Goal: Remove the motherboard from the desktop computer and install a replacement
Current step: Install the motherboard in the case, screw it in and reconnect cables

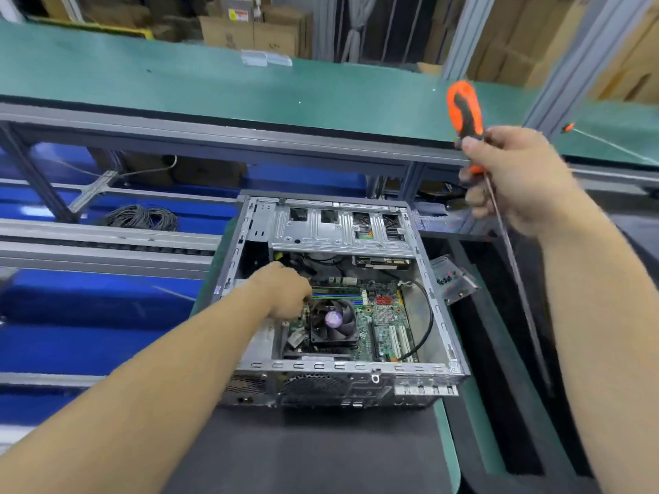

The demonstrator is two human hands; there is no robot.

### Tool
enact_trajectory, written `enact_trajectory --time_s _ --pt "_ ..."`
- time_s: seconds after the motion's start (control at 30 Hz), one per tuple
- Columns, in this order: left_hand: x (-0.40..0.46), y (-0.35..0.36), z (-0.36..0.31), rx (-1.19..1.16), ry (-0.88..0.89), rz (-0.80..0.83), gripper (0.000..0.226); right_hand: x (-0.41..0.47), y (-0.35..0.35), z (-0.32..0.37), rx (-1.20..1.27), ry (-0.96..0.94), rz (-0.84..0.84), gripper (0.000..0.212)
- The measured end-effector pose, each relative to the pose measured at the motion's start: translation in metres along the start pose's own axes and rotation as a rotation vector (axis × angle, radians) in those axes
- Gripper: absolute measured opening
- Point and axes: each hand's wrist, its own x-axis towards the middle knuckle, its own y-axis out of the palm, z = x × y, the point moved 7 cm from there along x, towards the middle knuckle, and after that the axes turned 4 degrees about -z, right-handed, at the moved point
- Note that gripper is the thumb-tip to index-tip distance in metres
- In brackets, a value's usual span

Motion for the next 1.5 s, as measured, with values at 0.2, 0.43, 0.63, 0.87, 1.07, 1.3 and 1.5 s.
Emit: enact_trajectory --time_s 0.2,0.43,0.63,0.87,1.07,1.3,1.5 --pt "-0.028 0.003 0.026 -0.41 -0.142 -0.403 0.037 -0.024 0.092 0.059 0.286 -0.259 0.121 0.005" --pt "-0.026 0.006 0.029 -0.525 -0.216 -0.385 0.039 -0.04 0.156 -0.02 0.365 -0.195 0.1 0.009" --pt "-0.023 0.009 0.03 -0.515 -0.216 -0.36 0.042 -0.042 0.166 -0.038 0.341 -0.189 0.093 0.006" --pt "-0.02 0.011 0.03 -0.501 -0.193 -0.364 0.042 -0.037 0.167 -0.035 0.386 -0.15 0.099 0.008" --pt "-0.02 0.009 0.029 -0.517 -0.17 -0.368 0.042 -0.038 0.173 -0.03 0.354 -0.166 0.124 0.008" --pt "-0.02 0.01 0.029 -0.539 -0.172 -0.372 0.042 -0.039 0.173 -0.025 0.357 -0.175 0.125 0.01" --pt "-0.021 0.007 0.029 -0.579 -0.157 -0.373 0.041 -0.044 0.176 -0.027 0.326 -0.176 0.148 0.01"
